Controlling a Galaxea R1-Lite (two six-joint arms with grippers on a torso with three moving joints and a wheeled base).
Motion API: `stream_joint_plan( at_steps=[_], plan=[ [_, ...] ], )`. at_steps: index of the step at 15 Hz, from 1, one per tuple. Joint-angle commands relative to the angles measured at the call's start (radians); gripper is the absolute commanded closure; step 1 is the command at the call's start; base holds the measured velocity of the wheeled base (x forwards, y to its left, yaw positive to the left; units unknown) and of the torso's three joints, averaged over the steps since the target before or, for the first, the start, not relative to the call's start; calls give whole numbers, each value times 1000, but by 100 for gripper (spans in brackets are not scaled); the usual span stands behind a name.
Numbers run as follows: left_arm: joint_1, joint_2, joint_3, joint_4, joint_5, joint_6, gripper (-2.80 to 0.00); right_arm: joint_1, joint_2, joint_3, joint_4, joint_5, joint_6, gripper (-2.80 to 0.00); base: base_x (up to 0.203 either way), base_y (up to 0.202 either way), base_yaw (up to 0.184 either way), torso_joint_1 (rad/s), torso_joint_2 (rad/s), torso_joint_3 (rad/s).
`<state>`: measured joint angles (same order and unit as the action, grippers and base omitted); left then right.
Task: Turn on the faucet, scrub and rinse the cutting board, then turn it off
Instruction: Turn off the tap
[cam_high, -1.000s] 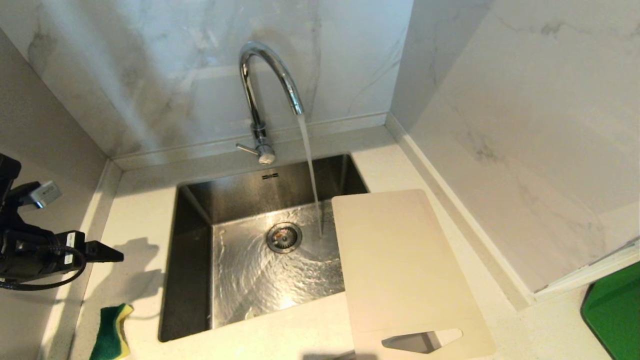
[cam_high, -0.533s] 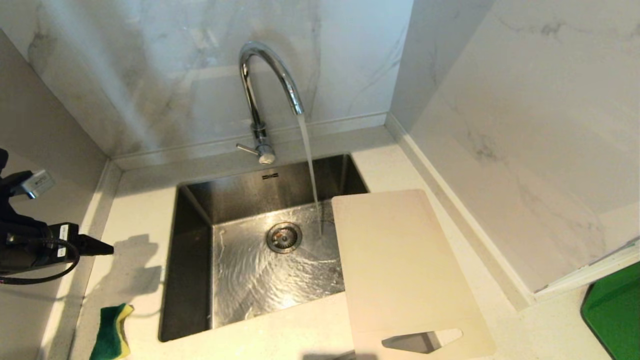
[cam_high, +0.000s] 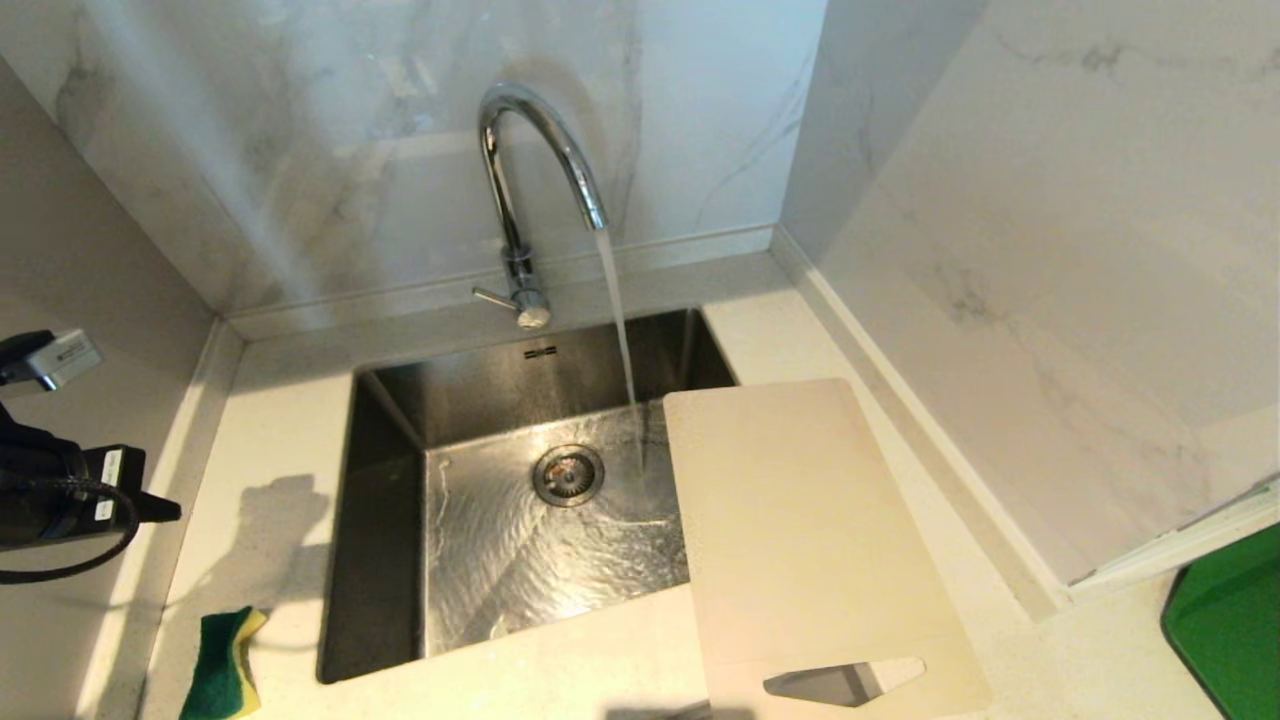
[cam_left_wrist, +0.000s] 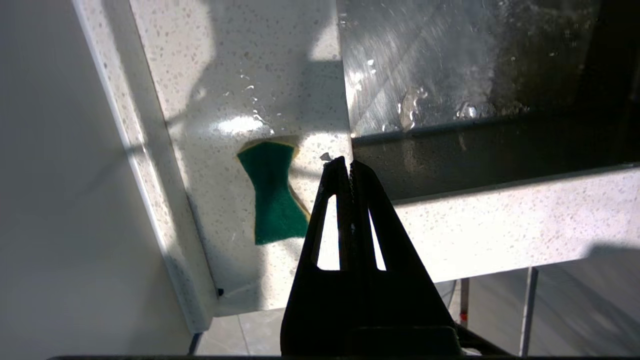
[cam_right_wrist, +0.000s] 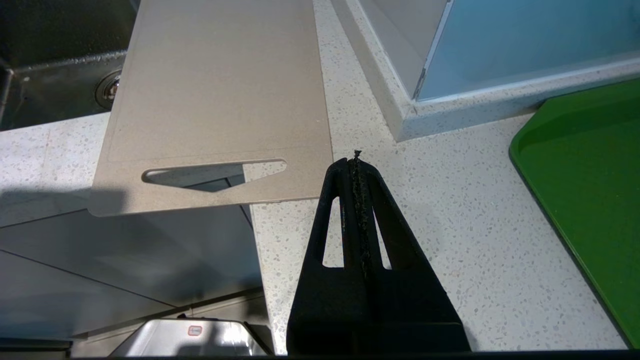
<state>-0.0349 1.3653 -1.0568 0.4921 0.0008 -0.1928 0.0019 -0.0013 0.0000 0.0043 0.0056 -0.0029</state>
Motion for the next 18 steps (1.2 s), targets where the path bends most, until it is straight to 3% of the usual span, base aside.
stream_joint_plan(
  at_steps=[1,6,10,13,18],
  plan=[
    [-9,-3,-6,5,19,0,0,0,1,0,0,1,0,0,0,0,0,0,0,0],
    [-31,34,-61,0,59,7,0,1,1,0,0,1,0,0,0,0,0,0,0,0],
    [-100,98,-191,37,68,-5,0,1,1,0,0,1,0,0,0,0,0,0,0,0],
    [-131,176,-373,118,80,-63,0,0,1,0,0,1,0,0,0,0,0,0,0,0],
    [-259,346,-591,189,188,-211,0,1,1,0,0,1,0,0,0,0,0,0,0,0]
  ],
)
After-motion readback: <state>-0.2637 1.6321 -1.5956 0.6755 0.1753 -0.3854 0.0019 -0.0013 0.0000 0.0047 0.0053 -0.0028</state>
